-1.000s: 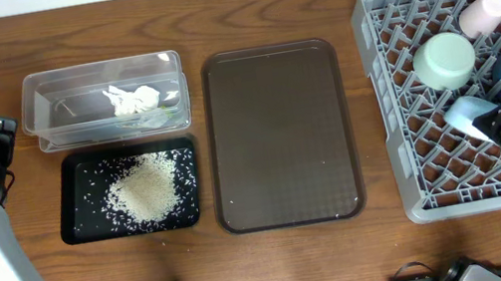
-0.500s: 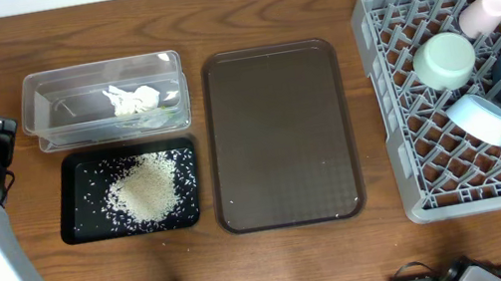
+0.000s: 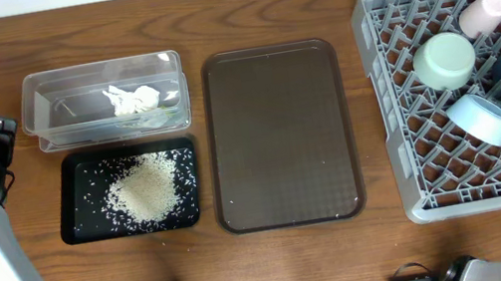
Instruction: Sort waste into correct bins and load items into the dishwasher rack
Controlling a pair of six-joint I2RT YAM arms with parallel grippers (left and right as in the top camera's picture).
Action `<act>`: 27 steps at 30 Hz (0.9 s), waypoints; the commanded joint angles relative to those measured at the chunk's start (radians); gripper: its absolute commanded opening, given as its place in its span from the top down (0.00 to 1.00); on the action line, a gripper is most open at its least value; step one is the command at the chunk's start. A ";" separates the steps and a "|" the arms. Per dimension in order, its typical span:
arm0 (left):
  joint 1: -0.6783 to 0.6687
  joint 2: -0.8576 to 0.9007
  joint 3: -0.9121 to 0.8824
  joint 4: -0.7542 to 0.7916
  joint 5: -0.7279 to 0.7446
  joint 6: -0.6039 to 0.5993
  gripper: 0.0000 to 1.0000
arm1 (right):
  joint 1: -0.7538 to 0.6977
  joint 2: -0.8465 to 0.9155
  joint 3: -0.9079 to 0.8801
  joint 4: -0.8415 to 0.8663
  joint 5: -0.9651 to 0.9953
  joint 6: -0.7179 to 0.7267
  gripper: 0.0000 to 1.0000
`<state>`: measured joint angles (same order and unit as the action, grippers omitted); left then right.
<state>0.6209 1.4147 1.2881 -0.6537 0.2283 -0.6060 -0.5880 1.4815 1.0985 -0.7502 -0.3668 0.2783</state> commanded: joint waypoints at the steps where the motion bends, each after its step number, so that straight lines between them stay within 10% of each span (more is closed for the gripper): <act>1: 0.003 0.003 -0.002 -0.001 -0.013 -0.001 0.05 | 0.037 0.022 0.012 -0.031 -0.007 0.014 0.99; 27: 0.003 0.003 -0.002 -0.001 -0.013 -0.001 0.05 | 0.064 -0.140 0.013 -0.297 -0.019 -0.066 0.93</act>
<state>0.6209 1.4147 1.2881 -0.6537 0.2283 -0.6060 -0.5308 1.3796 1.1114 -1.0500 -0.3912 0.2245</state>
